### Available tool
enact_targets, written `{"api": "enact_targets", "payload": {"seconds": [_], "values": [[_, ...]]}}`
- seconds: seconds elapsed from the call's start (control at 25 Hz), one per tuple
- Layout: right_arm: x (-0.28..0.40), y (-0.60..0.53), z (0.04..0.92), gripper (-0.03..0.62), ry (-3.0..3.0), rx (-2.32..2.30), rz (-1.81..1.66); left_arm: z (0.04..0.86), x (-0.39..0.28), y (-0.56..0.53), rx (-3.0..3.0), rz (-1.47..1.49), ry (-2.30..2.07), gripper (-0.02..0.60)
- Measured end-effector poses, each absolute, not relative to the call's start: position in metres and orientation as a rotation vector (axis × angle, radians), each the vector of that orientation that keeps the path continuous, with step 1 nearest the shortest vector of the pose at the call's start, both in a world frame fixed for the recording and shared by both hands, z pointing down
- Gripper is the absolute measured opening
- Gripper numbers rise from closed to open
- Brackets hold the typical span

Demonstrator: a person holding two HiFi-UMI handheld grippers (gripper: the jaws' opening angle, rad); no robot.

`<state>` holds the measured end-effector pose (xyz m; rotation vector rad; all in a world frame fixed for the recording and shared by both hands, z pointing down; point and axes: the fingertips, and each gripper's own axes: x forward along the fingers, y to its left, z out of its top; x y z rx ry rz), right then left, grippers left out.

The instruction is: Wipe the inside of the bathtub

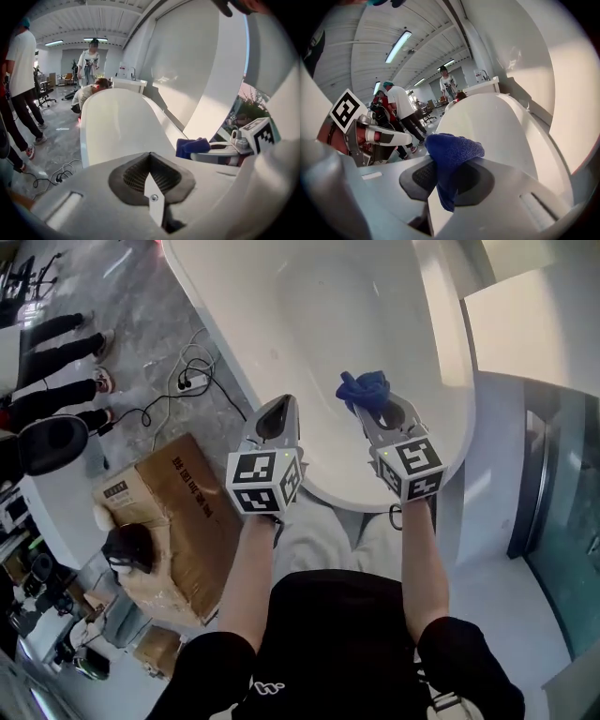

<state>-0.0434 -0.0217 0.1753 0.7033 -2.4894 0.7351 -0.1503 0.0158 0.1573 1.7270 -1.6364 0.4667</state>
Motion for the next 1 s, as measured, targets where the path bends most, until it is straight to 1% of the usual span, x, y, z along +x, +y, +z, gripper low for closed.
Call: {"api": "enact_targets", "payload": {"seconds": [0.16,0.52,0.8,1.0], "values": [[-0.055,-0.027,0.237,0.077,-2.434,0.706,0.796,0.219,-0.145,-0.003,1.713,0.476,-1.550,0.002],[-0.073,-0.033,0.360,0.075,-2.332,0.682,0.870,0.342,-0.158,-0.023,1.627,0.561,-1.461,0.002],[-0.088,-0.038,0.439,0.075,-2.286,0.702,0.946,0.418,-0.175,-0.044,1.527,0.524,-1.471,0.002],[-0.097,-0.043,0.484,0.075,-2.267,0.690,0.967,0.459,-0.176,-0.051,1.551,0.598,-1.439,0.002]]}}
